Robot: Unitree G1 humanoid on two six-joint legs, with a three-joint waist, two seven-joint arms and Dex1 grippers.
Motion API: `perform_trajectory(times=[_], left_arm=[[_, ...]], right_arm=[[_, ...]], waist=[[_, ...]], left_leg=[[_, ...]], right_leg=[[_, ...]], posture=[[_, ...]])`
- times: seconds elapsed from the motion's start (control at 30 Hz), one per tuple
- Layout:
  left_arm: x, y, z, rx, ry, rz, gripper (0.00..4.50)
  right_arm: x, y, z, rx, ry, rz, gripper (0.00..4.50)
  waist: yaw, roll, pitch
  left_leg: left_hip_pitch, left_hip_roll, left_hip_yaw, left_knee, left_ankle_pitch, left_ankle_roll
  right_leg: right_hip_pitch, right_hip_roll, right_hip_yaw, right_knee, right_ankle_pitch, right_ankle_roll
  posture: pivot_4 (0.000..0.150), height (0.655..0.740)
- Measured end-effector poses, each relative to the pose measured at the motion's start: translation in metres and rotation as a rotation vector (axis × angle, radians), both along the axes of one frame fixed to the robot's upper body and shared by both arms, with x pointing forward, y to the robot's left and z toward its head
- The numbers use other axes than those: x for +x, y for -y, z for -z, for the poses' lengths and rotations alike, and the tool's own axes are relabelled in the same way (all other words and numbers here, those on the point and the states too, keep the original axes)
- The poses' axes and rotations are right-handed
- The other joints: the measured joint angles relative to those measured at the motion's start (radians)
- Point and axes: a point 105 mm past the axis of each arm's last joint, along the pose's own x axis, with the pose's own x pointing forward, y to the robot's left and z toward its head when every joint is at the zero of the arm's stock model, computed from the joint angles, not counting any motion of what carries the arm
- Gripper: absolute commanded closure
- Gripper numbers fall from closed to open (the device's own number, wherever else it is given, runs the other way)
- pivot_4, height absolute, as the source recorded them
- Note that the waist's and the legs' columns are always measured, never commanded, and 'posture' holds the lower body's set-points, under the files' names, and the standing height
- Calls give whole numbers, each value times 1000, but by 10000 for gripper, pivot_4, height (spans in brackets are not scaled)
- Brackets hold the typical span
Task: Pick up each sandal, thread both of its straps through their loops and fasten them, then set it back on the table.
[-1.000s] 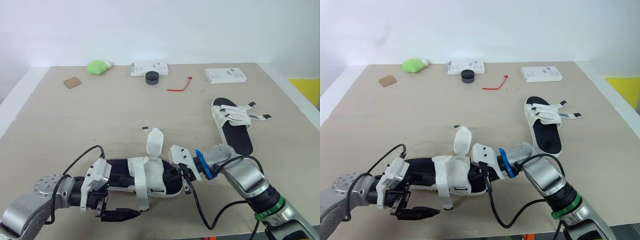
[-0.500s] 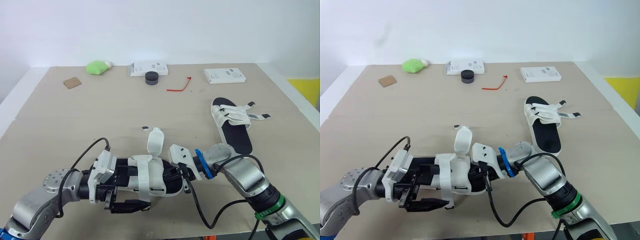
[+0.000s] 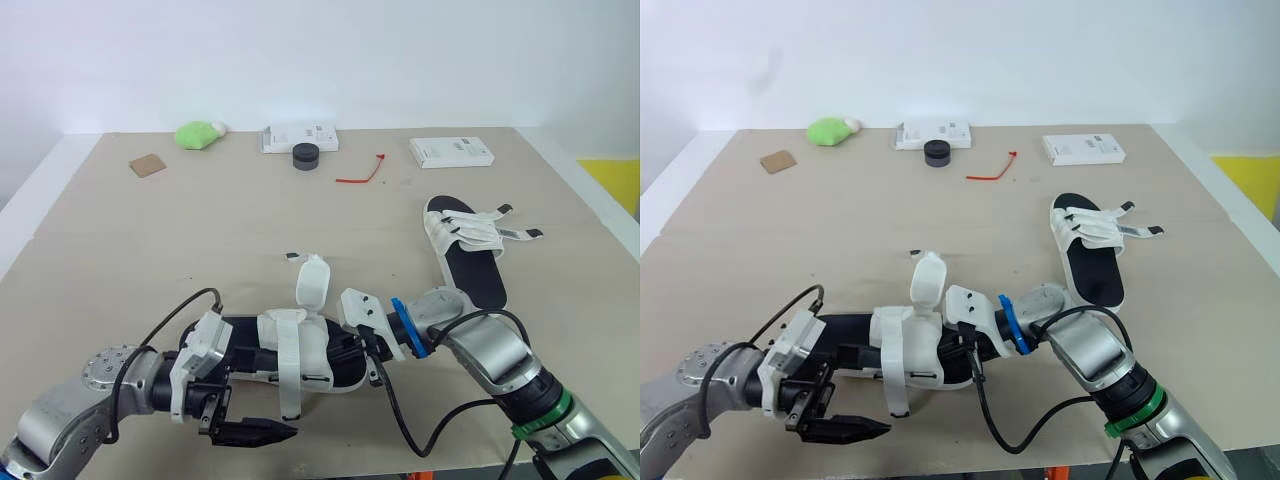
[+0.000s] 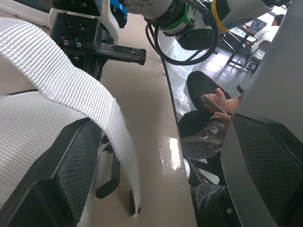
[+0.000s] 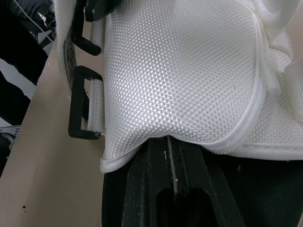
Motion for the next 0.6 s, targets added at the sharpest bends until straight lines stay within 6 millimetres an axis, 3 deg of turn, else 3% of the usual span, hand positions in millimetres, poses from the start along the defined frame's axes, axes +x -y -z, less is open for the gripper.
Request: perform_trajectory(times=[0.33, 0.43, 0.6], left_arm=[[4, -2, -1, 16, -41, 21, 275], [7, 0, -2, 7, -43, 23, 11939], [9, 3, 1, 3, -76, 30, 37204]], right_arm=[[-1, 0, 0, -3, 2, 5, 45000], [-2, 0, 0, -2, 0, 9, 45000], [-2, 0, -1, -4, -1, 12, 45000]], waist=[[0, 0, 0], [0, 0, 0], [0, 0, 0]], left_leg=[[0, 0, 0, 0, 0, 0], [0, 0, 0, 0, 0, 0], [-1, 0, 0, 0, 0, 0]], right_leg=[[0, 0, 0, 0, 0, 0], [0, 0, 0, 0, 0, 0], [0, 0, 0, 0, 0, 0]], posture=[[1500, 7400], [1500, 7400], [1500, 7400]])
